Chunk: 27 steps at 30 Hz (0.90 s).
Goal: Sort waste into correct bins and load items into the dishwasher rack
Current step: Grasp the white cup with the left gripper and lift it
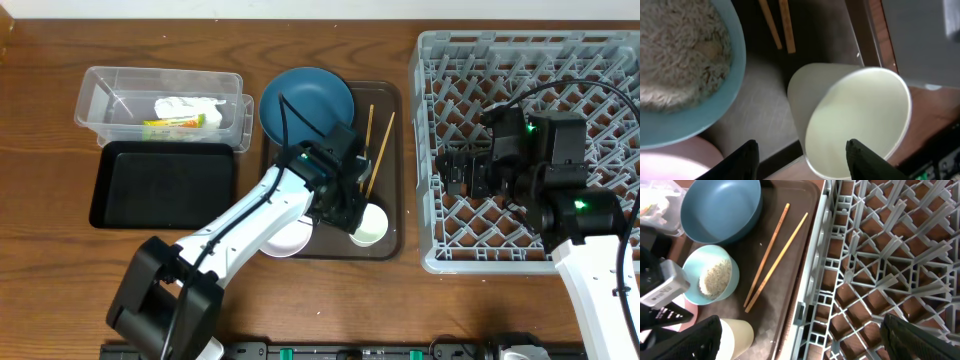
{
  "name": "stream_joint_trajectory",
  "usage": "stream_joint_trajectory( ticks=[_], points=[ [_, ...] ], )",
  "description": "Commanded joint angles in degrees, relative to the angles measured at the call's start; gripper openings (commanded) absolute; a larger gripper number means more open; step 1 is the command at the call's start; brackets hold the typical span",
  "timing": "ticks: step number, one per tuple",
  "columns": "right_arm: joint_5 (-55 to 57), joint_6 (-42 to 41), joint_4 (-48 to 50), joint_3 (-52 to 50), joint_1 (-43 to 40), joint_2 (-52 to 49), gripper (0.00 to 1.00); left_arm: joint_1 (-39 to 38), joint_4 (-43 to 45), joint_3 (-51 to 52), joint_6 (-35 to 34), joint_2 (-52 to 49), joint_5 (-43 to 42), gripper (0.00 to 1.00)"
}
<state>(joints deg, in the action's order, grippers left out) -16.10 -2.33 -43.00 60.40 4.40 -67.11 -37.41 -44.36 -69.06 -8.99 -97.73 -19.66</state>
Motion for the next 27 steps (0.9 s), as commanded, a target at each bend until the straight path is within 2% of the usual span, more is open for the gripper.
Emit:
stream_joint_trajectory(
  ticks=[1, 4, 8, 13, 19, 23, 27],
  points=[
    [-0.48, -0.39, -0.04, 1.07, 0.46, 0.00, 0.99, -0.09, 1.25, 2.12, -0.28, -0.37, -0.70, 0.59],
    [-0.46, -0.39, -0.09, 1.07, 0.46, 0.00, 0.99, -0.09, 1.73, 2.62, -0.79, -0.37, -0.70, 0.58],
    [-0.48, -0.39, -0.07, 1.07, 0.46, 0.00, 0.99, -0.24, 2.69, 2.75, -2.47, -0.39, -0.68, 0.48],
    [-0.48, -0.42, -0.13, 1.07, 0.46, 0.00, 0.99, -1.68, 5.31, 3.98, -2.51, -0.42, -0.70, 0.27],
    [-0.48, -0.50, -0.48, 1.07, 0.46, 0.00, 0.98, -2.97, 5.66, 4.07, -2.71, -0.42, -0.74, 0.07],
    [-0.55, -1.44, -0.31, 1.07, 0.46, 0.00, 0.98, -1.88, 5.42, 3.87, -4.81, 0.33, -1.05, 0.06],
    [-4.44, -1.92, 0.15, 1.07, 0.46, 0.00, 0.98, 2.86, 5.70, 3.41, -5.05, 3.76, -7.58, 0.06]
  ],
)
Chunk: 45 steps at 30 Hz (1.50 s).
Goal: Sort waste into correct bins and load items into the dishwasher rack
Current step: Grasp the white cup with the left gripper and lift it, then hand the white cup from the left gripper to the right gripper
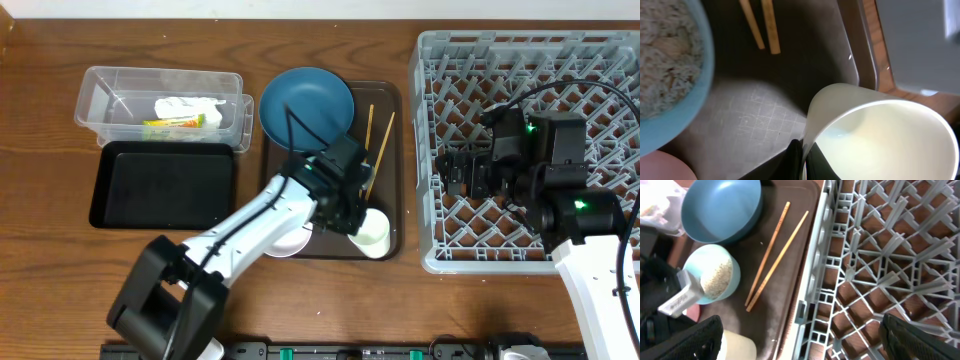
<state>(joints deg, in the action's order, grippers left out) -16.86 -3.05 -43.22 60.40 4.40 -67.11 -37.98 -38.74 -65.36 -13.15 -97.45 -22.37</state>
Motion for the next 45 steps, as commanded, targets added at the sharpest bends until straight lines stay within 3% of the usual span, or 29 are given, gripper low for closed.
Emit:
stream_joint_trajectory(
  ticks=[1, 9, 13, 18, 24, 34, 45],
  points=[
    [-5.05, -1.18, 0.57, 1.07, 0.46, 0.00, 0.98, 5.05, 0.26, -0.28, -0.87, 4.59, -7.02, 0.07],
    [-16.85, -1.05, 5.20, 1.03, 0.57, -2.21, 0.99, 22.27, 2.93, -0.28, -0.63, 11.23, -31.89, 0.06],
    [-32.81, 0.74, 11.41, 0.70, 0.55, -5.09, 0.99, 28.98, 5.14, -0.26, -0.17, 11.30, -44.74, 0.06],
    [-49.94, 1.46, 21.92, 0.66, 0.57, -9.35, 0.98, 33.03, 5.68, -0.26, 0.90, 11.30, -54.80, 0.06],
    [-63.58, 1.49, 32.04, 0.66, 1.73, -14.43, 0.98, 33.44, 7.23, -0.26, 0.87, 11.30, -59.67, 0.06],
    [-63.93, 1.42, 40.11, 0.66, 9.62, -16.74, 0.92, 33.42, 10.23, -0.26, 0.83, 11.28, -62.90, 0.06],
    [-59.63, 0.33, 40.61, 0.66, 13.68, -16.81, 0.79, 33.42, 10.80, -0.26, 0.83, 11.30, -62.93, 0.06]
  ],
)
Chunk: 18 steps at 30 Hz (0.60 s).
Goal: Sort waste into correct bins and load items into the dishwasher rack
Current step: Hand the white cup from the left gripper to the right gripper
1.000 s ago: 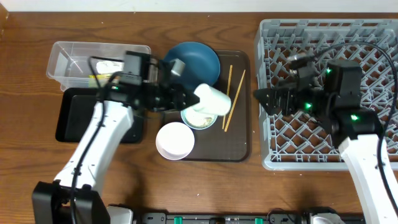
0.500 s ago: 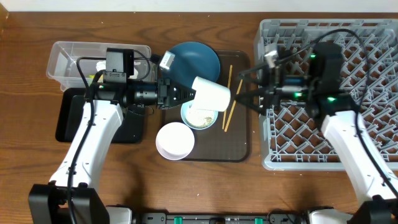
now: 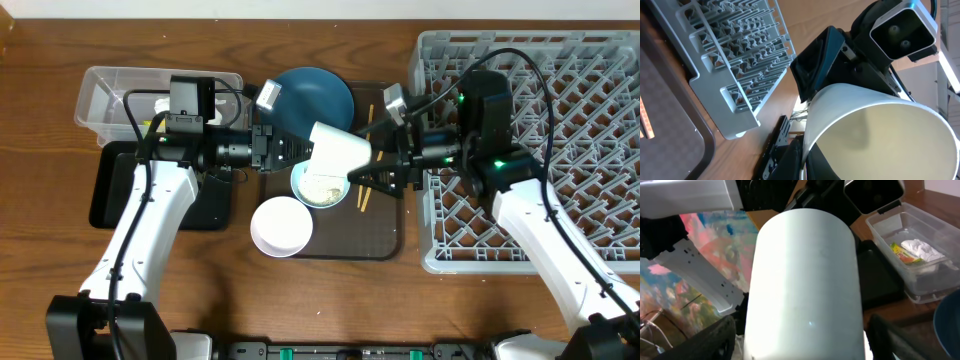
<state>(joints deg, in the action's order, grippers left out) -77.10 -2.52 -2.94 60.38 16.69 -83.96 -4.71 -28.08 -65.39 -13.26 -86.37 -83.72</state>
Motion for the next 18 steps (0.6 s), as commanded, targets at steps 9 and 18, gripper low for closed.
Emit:
stream_joint_trajectory(
  ticks=[9, 18],
  points=[
    [0.61, -1.92, 2.62, 0.68, 1.77, 0.04, 0.62, 0.15, 0.11, -0.20, 0.94, 0.22, -1.55, 0.06],
    [0.72, -2.62, 3.48, 0.68, 0.13, 0.04, 0.51, 0.15, 0.09, -0.20, 0.94, 0.20, -1.55, 0.28]
  ],
)
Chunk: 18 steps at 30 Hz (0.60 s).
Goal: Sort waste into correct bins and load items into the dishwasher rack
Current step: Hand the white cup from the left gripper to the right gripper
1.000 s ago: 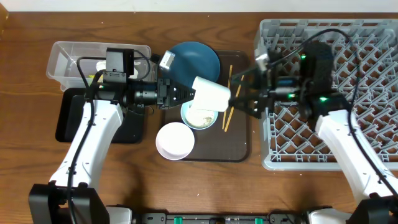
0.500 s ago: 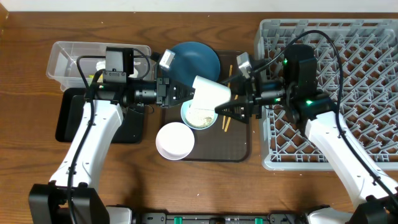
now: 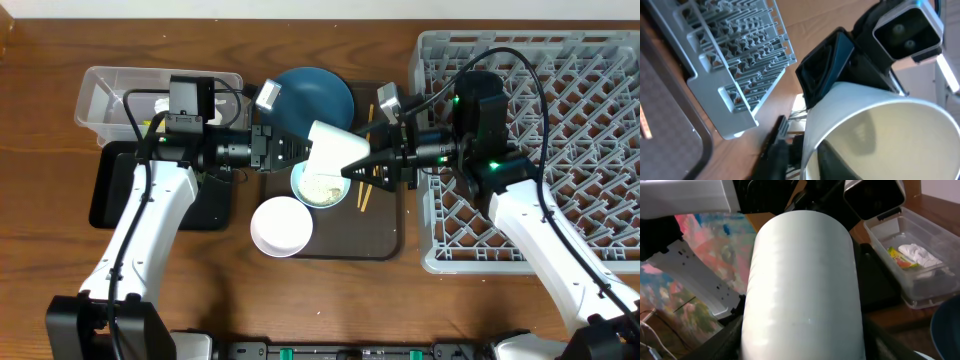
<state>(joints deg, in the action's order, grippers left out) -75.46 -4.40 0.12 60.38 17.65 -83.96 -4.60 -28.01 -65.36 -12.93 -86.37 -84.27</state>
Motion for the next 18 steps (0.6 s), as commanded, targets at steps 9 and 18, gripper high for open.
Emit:
stream_joint_trajectory(
  ticks=[9, 18],
  points=[
    [6.73, -12.52, -0.96, 0.68, -15.10, 0.07, 0.49, 0.04, 0.02, -0.22, 0.61, 0.20, 0.63, 0.40],
    [28.04, -11.85, -19.26, 2.19, -22.91, 2.43, 0.51, 0.02, 0.02, -0.22, 0.61, 0.20, 21.07, 0.59]
  ],
)
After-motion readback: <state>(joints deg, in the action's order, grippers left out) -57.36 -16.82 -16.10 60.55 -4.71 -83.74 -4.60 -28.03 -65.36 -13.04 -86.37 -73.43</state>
